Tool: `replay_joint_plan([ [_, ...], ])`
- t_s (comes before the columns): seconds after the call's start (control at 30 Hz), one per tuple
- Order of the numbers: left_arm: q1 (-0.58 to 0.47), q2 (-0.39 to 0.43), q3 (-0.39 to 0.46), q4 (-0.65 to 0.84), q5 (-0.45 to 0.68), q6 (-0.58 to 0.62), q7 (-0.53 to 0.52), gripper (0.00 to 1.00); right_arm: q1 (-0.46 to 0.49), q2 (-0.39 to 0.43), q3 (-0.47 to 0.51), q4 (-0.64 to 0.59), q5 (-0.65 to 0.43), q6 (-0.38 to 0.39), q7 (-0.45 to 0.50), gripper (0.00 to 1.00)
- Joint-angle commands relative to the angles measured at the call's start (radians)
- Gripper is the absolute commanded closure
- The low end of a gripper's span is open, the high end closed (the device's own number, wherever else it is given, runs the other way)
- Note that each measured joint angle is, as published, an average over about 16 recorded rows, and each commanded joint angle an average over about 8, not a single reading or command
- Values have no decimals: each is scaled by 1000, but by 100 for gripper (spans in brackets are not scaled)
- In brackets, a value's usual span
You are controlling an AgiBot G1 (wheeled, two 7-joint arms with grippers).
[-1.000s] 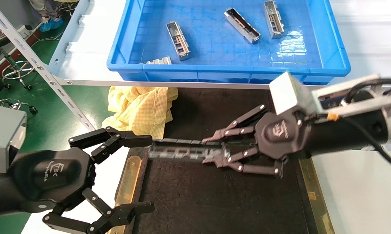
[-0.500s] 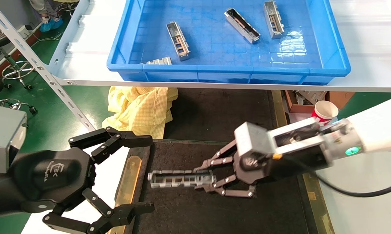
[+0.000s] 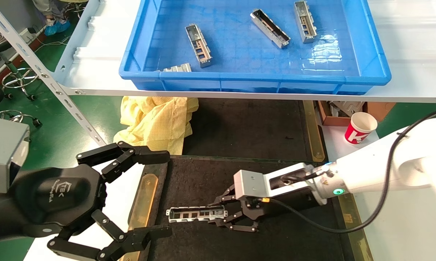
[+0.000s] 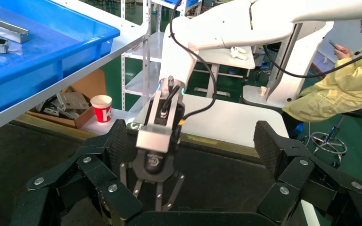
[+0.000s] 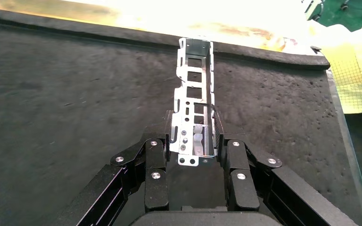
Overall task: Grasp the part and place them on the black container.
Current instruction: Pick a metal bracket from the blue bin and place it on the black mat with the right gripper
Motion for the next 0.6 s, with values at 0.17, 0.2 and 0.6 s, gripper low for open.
replay_joint_plan([
  [0.17, 0, 0, 0, 0, 0, 0, 0, 0, -22, -52, 13, -81, 17, 47, -40, 100],
  [0.2, 0, 0, 0, 0, 0, 0, 0, 0, -25, -57, 16, -89, 22, 55, -42, 100],
  [0.6, 0, 0, 0, 0, 0, 0, 0, 0, -68, -78, 30, -96, 45, 169, -55, 100],
])
